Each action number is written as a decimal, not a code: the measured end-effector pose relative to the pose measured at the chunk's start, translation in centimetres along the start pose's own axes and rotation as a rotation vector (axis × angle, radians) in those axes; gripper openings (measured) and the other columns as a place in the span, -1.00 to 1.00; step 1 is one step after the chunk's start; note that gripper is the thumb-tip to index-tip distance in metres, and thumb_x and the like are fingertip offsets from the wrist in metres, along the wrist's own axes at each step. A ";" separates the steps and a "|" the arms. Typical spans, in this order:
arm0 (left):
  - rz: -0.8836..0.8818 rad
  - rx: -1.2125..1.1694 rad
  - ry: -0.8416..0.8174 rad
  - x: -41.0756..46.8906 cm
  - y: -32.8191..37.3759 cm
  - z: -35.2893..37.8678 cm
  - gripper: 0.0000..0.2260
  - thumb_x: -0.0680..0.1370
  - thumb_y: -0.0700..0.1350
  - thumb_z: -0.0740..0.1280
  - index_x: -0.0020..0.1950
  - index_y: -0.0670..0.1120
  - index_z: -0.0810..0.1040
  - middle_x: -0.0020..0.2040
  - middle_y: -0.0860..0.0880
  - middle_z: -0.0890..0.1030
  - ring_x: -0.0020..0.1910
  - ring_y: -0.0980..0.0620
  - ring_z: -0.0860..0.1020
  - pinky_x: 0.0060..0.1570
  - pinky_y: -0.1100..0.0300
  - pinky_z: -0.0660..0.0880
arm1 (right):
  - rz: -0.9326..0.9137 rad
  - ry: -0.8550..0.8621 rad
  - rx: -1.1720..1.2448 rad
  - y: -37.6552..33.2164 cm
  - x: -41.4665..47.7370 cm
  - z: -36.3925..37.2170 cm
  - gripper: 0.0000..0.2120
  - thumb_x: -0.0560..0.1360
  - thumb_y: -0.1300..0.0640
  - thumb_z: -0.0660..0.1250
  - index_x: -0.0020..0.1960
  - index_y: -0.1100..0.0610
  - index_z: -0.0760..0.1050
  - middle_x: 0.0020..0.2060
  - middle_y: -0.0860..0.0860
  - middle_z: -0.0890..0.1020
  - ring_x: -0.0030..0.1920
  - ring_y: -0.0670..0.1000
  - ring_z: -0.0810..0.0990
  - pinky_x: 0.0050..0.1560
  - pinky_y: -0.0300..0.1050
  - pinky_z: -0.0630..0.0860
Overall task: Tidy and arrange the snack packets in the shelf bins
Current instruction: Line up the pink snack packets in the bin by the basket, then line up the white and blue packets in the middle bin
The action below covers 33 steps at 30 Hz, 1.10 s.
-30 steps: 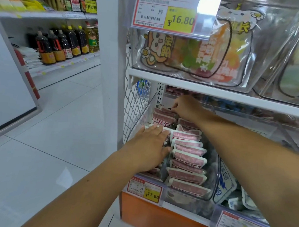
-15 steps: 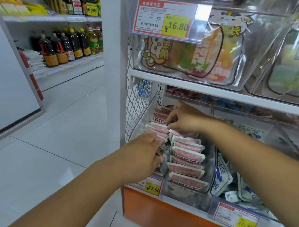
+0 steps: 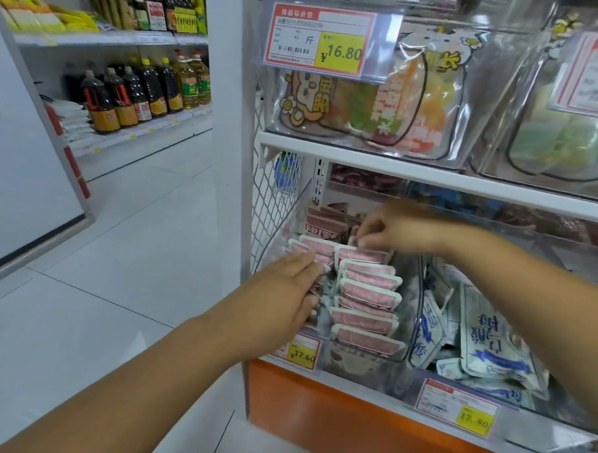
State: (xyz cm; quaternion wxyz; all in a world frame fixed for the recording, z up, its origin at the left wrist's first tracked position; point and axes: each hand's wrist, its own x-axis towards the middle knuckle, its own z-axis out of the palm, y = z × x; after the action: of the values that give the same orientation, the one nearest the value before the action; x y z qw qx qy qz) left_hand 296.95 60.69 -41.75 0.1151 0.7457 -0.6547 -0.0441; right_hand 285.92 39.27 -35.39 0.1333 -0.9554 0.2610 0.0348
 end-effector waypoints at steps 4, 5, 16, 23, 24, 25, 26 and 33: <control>-0.020 0.011 -0.018 3.6 0.0 0.6 -0.50 0.68 0.03 -0.01 0.59 -0.07 -0.04 0.60 -0.04 -0.07 0.56 0.03 -0.09 0.45 0.23 -0.21 | 0.017 -0.049 -0.224 0.3 -0.8 1.8 -0.86 0.49 0.00 0.40 -0.13 0.07 0.59 -0.23 -0.06 0.63 -0.20 0.00 0.57 -0.15 -0.11 0.47; -0.038 0.040 -0.051 4.3 0.0 0.9 -0.49 0.68 0.04 -0.02 0.59 -0.08 -0.05 0.59 -0.05 -0.09 0.56 0.02 -0.10 0.47 0.19 -0.21 | 0.025 -0.029 -0.259 0.4 -0.8 2.0 -0.82 0.48 0.03 0.40 -0.23 0.10 0.56 -0.33 -0.03 0.59 -0.28 0.01 0.54 -0.23 -0.13 0.43; -0.065 -0.055 -0.119 2.7 0.1 -0.6 -0.48 0.67 0.08 0.00 0.59 -0.01 -0.06 0.59 0.01 -0.10 0.55 0.07 -0.12 0.38 0.30 -0.23 | -0.010 -0.006 -0.137 0.0 -4.6 0.3 -0.58 0.50 -0.20 0.31 0.32 -0.12 0.45 0.27 -0.12 0.52 0.17 -0.06 0.51 0.23 -0.07 0.45; -0.026 0.087 -0.207 -0.4 0.3 0.6 -0.48 0.68 0.09 -0.06 0.58 0.02 -0.18 0.58 0.03 -0.21 0.53 0.07 -0.26 0.40 0.20 -0.34 | -0.054 -0.270 -0.561 -3.4 -8.5 4.0 -0.30 0.48 -0.43 -0.20 0.55 -0.19 -0.13 0.57 0.04 -0.12 0.56 0.10 -0.07 0.50 0.21 -0.28; -0.034 0.085 -0.218 -0.3 0.2 0.9 -0.48 0.68 0.10 -0.08 0.57 0.03 -0.21 0.57 0.05 -0.24 0.52 0.08 -0.30 0.41 0.18 -0.36 | -0.033 -0.279 -0.594 -3.2 -7.7 4.2 -0.33 0.49 -0.41 -0.23 0.55 -0.20 -0.14 0.57 0.05 -0.10 0.56 0.12 -0.06 0.49 0.25 -0.29; -0.045 0.077 -0.227 -0.1 0.1 1.1 -0.48 0.68 0.10 -0.09 0.57 0.05 -0.24 0.56 0.06 -0.27 0.51 0.09 -0.32 0.42 0.17 -0.36 | -0.005 -0.296 -0.622 -3.1 -6.9 4.3 -0.35 0.51 -0.40 -0.22 0.54 -0.20 -0.15 0.57 0.05 -0.09 0.56 0.13 -0.05 0.48 0.26 -0.29; -0.053 0.076 -0.228 0.2 0.0 1.2 -0.49 0.68 0.09 -0.10 0.57 0.06 -0.25 0.56 0.07 -0.28 0.51 0.09 -0.34 0.42 0.16 -0.37 | 0.012 -0.317 -0.637 -3.1 -6.2 4.3 -0.36 0.52 -0.40 -0.19 0.54 -0.21 -0.15 0.57 0.04 -0.09 0.56 0.13 -0.04 0.48 0.27 -0.29; -0.069 0.075 -0.150 0.3 0.3 1.9 -0.52 0.68 0.06 -0.11 0.56 0.08 -0.22 0.56 0.08 -0.26 0.51 0.10 -0.32 0.43 0.15 -0.36 | -0.018 -0.210 -0.552 -3.0 -8.1 4.1 -0.33 0.52 -0.38 -0.01 0.55 -0.21 -0.10 0.57 0.06 -0.12 0.56 0.14 -0.06 0.48 0.26 -0.27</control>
State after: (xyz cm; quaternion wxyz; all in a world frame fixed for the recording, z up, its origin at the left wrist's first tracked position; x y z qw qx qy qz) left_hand 296.28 60.18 -43.52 0.0362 0.7663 -0.6365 -0.0794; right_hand 280.53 46.88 -37.57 -0.1051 -0.9490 0.2180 0.2018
